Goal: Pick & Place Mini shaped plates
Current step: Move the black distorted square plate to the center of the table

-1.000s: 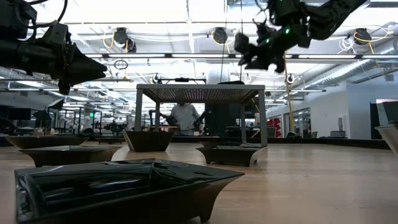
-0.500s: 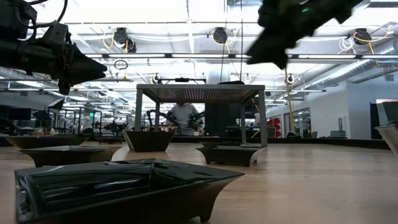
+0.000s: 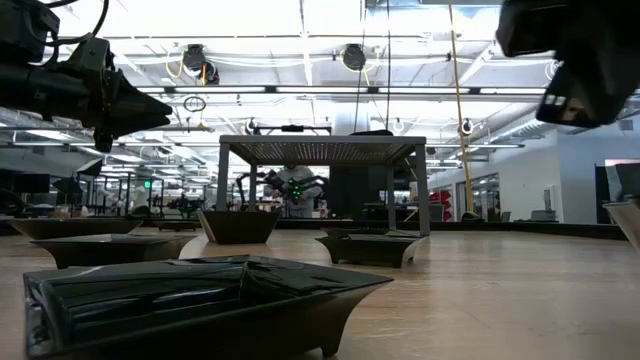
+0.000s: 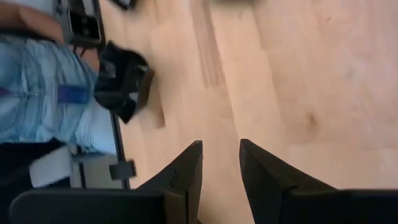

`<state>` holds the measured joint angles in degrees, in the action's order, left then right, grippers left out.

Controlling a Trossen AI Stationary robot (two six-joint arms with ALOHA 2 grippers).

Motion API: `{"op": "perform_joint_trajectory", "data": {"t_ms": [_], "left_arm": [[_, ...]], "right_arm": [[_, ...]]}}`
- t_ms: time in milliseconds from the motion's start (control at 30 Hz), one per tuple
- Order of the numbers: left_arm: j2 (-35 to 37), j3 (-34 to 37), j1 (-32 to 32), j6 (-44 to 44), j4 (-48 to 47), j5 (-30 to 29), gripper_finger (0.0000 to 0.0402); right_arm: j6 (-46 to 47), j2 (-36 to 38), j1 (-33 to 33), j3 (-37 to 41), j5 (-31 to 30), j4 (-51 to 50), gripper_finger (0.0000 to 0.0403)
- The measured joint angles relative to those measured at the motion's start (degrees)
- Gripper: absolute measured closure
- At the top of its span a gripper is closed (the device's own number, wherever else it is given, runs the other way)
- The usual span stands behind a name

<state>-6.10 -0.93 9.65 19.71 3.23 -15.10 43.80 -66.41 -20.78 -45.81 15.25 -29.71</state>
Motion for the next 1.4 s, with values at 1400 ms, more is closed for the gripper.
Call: {"op": "perform_joint_trajectory", "data": {"t_ms": [1400], "left_arm": [[0.0, 0.0, 0.0, 0.0, 0.0, 0.0, 0.0291]], "right_arm": [[3.1, 0.0, -21.8, 23.1, -0.3, 25.6, 0.0333]]}}
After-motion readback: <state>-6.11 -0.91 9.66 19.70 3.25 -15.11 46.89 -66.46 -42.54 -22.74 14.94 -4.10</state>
